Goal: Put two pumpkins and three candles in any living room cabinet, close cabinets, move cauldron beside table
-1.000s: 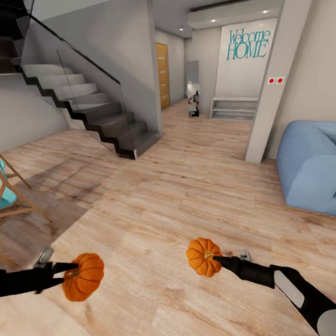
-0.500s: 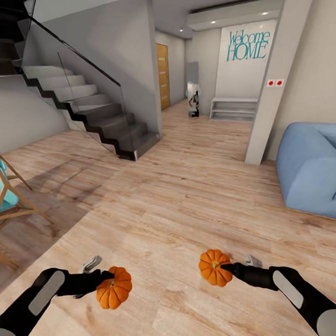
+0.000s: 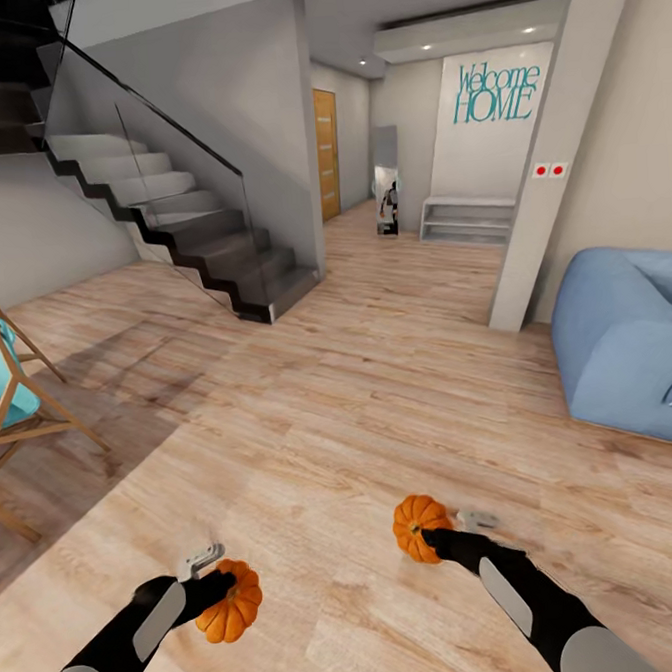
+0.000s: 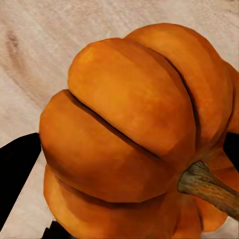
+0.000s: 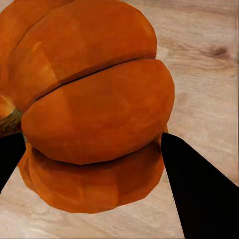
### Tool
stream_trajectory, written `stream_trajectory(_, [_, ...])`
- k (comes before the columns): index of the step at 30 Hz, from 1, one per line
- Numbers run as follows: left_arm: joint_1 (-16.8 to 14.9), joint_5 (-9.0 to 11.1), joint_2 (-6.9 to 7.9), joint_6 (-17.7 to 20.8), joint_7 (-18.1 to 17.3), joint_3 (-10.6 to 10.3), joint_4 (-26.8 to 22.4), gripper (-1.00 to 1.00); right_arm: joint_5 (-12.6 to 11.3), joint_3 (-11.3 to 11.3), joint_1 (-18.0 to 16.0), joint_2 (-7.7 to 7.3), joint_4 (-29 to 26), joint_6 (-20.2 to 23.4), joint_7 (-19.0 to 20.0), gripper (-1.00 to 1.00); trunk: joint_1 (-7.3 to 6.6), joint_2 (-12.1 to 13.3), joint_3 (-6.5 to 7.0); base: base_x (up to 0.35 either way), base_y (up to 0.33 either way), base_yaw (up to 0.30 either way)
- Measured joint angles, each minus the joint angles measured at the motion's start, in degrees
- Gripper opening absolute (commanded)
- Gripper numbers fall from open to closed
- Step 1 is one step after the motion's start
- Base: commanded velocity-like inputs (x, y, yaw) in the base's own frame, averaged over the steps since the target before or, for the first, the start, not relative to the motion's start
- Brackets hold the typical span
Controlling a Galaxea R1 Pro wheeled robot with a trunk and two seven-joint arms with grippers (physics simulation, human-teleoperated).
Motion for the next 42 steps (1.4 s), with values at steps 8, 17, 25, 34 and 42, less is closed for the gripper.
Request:
stream_trajectory(8, [0.0,-0.1,-1.71,-6.5,0.0,-0.2,4.8,-1.00,0.5,0.0,2.2,0.83,0.4,-5.5,-0.8,-1.00,-1.76,3.2,1.43,0.000,0.000,0.000])
stream_trajectory(17, [0.0,-0.5,-1.99,-8.0,0.1,-0.3,7.3,-1.00,0.7,0.0,2.7,0.89,4.4,-8.0,-0.6,-1.00,-3.74,6.8,3.06,0.000,0.000,0.000])
stream_trajectory(25, [0.0,-0.4,-2.02,-10.0,1.0,-0.1,7.7,-1.00,0.7,-0.1,2.7,0.80,4.8,-9.2,-0.7,-1.00,-4.62,8.4,3.78,0.000,0.000,0.000])
stream_trajectory(34, [0.0,-0.4,-2.34,-10.5,2.9,-0.1,7.7,-1.00,0.5,-0.1,2.7,0.87,5.2,-10.6,-0.7,-1.00,-4.62,8.4,3.78,0.000,0.000,0.094])
stream_trajectory(42, [0.0,-0.3,-2.35,-11.1,3.0,-0.1,7.7,-1.00,0.6,0.0,2.7,0.95,6.2,-10.8,-0.8,-1.00,-4.62,8.4,3.78,0.000,0.000,0.278])
